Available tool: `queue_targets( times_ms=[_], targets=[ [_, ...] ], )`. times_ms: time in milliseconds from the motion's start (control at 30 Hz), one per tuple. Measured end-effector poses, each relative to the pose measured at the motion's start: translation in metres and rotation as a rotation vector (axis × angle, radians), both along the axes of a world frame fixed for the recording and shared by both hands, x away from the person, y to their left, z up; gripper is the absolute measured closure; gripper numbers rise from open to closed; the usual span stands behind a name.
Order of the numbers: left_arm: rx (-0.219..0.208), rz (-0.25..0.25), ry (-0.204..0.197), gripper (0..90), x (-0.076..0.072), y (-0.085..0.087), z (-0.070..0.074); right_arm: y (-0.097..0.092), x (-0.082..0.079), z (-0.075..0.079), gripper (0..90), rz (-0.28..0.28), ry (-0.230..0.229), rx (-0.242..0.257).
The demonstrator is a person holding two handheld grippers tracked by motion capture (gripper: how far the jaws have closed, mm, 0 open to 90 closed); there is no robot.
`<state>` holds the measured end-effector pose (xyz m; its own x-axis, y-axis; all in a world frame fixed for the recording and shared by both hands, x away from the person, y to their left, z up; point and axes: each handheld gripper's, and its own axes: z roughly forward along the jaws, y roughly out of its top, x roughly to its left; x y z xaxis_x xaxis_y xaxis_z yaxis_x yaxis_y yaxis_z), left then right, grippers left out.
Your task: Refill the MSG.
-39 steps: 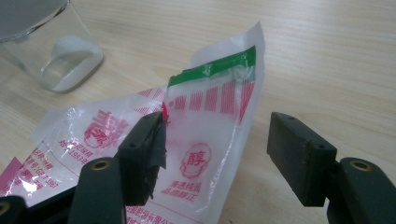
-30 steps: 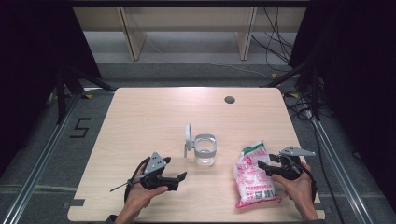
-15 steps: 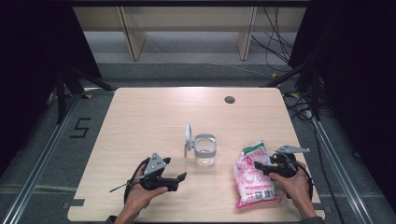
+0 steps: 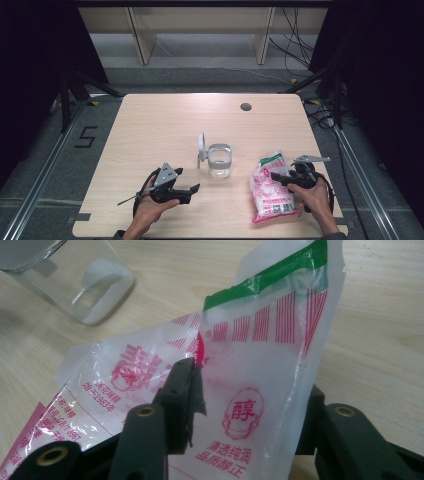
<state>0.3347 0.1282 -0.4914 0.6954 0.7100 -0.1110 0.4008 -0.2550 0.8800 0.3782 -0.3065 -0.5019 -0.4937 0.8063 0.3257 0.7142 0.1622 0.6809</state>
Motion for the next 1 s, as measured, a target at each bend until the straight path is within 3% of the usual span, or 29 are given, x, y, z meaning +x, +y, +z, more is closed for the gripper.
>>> queue_targets(
  times_ms=[67,100,167,200,233,267,333,433,467,533,567,600,633,700,767,867,967,1000],
  targets=[
    [-0.012,0.001,0.0,16.6,0.0,-0.001,0.0,0.001,0.0,-0.001,58.3,-0.003,0.002,0.015],
    [0.0,-0.005,-0.003,16.7,0.0,-0.001,0.0,-0.001,0.001,-0.001,65.3,0.019,-0.034,-0.021],
    [0.006,-0.011,-0.005,16.7,-0.002,-0.002,0.0,0.0,0.001,0.0,68.8,0.024,-0.038,-0.017],
    [0.01,-0.012,-0.008,16.7,-0.002,-0.002,0.0,0.003,-0.002,0.002,72.1,-0.001,-0.008,-0.006],
    [0.01,-0.008,-0.009,16.7,-0.003,-0.002,0.001,0.003,-0.002,0.001,76.0,0.01,-0.027,-0.004],
    [0.002,-0.016,-0.009,16.7,-0.002,-0.003,0.001,0.001,0.0,0.001,80.1,0.025,-0.053,-0.035],
    [-0.004,-0.008,-0.008,16.7,-0.003,-0.004,0.001,0.0,-0.001,0.002,87.8,0.023,-0.066,-0.019],
    [0.0,-0.018,-0.005,16.8,-0.003,-0.007,-0.001,0.001,-0.006,0.006,89.1,-0.001,-0.077,0.009],
    [0.017,-0.028,-0.005,16.9,-0.003,-0.007,-0.001,-0.002,-0.004,0.005,89.3,0.03,-0.12,-0.009],
    [0.01,-0.024,0.0,17.0,-0.004,-0.009,-0.001,-0.001,-0.006,0.008,89.8,0.03,-0.121,-0.017],
    [0.028,-0.035,-0.004,17.0,-0.004,-0.008,-0.001,0.002,-0.009,0.008,90.0,0.009,-0.102,0.005],
    [0.017,-0.037,-0.003,17.0,-0.004,-0.01,-0.002,0.002,-0.009,0.008,90.0,0.009,-0.102,0.005],
    [0.025,-0.038,-0.003,16.9,-0.004,-0.01,-0.002,-0.001,-0.007,0.009,90.0,0.026,-0.147,-0.017],
    [0.042,-0.033,-0.006,17.0,-0.004,-0.009,-0.001,-0.001,-0.008,0.012,90.0,0.03,-0.163,0.003],
    [0.011,-0.036,-0.005,17.0,-0.005,-0.01,-0.002,0.002,-0.011,0.017,90.0,0.036,-0.184,-0.005],
    [0.015,-0.038,-0.002,17.0,-0.005,-0.01,-0.002,0.008,-0.016,0.028,90.0,0.059,-0.22,0.035],
    [0.001,-0.038,0.003,16.9,-0.006,-0.013,-0.003,0.01,-0.021,0.034,90.0,0.071,-0.236,0.03],
    [0.041,-0.04,-0.003,17.0,-0.006,-0.011,-0.003,0.012,-0.027,0.039,90.0,0.056,-0.215,0.051]
  ],
)
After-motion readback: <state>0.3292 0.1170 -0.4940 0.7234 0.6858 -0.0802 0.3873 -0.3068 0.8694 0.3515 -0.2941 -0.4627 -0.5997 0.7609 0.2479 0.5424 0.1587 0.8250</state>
